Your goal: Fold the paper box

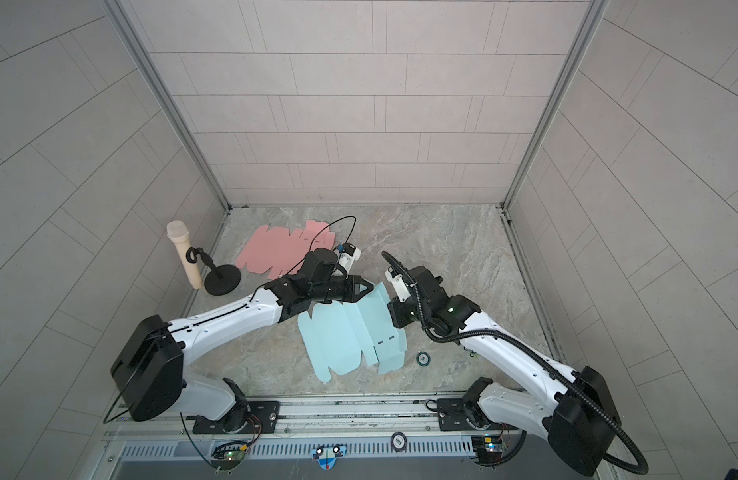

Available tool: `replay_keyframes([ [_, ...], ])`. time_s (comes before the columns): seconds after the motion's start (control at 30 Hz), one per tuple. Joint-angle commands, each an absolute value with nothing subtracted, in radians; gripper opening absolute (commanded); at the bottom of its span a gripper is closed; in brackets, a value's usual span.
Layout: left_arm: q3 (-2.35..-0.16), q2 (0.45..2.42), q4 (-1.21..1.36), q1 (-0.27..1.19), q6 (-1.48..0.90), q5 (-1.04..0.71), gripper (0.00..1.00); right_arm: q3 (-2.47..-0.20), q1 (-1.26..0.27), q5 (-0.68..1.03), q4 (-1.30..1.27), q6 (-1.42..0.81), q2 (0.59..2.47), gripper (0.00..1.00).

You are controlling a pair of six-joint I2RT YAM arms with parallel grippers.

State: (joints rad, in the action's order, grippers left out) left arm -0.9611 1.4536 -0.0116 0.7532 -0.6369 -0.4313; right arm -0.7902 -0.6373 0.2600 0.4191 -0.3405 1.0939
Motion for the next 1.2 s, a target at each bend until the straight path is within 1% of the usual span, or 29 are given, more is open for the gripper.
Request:
replay_keyframes([
  [0.0,-0.917,1.381,-0.031,0.724,-0.608,-0.415,0.07,-0.831,-0.652,0.227,0.433,-0.309,1.095,0.0],
  [0.07,-0.881,1.342,-0.033,0.663,-0.604,-0.429,0.09,-0.835,-0.659,0.217,0.445,-0.301,1.094,0.0],
  [0.17,-0.859,1.296,-0.102,0.586,-0.551,-0.423,0.17,-0.834,-0.661,0.208,0.455,-0.29,1.098,0.0],
  [0.23,-0.846,1.273,-0.139,0.554,-0.517,-0.415,0.18,-0.834,-0.663,0.2,0.462,-0.284,1.106,0.0],
  [0.37,-0.788,1.262,-0.129,0.51,-0.507,-0.412,0.18,-0.833,-0.666,0.198,0.456,-0.289,1.117,0.0],
  [0.4,-0.763,1.267,-0.099,0.468,-0.523,-0.423,0.17,-0.833,-0.669,0.198,0.453,-0.289,1.118,0.0],
  [0.57,-0.685,1.356,0.03,0.379,-0.572,-0.465,0.12,-0.833,-0.673,0.196,0.453,-0.288,1.121,0.0],
  [0.73,-0.723,1.484,0.115,0.377,-0.607,-0.48,0.11,-0.828,-0.675,0.196,0.448,-0.291,1.121,0.0],
  [0.9,-0.788,1.555,0.116,0.401,-0.608,-0.482,0.12,-0.825,-0.678,0.189,0.449,-0.296,1.118,0.0],
  [1.03,-0.759,1.501,0.08,0.441,-0.592,-0.431,0.12,-0.824,-0.678,0.185,0.456,-0.294,1.111,0.0],
  [1.17,-0.638,1.362,0.102,0.447,-0.644,-0.418,0.11,-0.815,-0.678,0.192,0.451,-0.297,1.112,0.0],
])
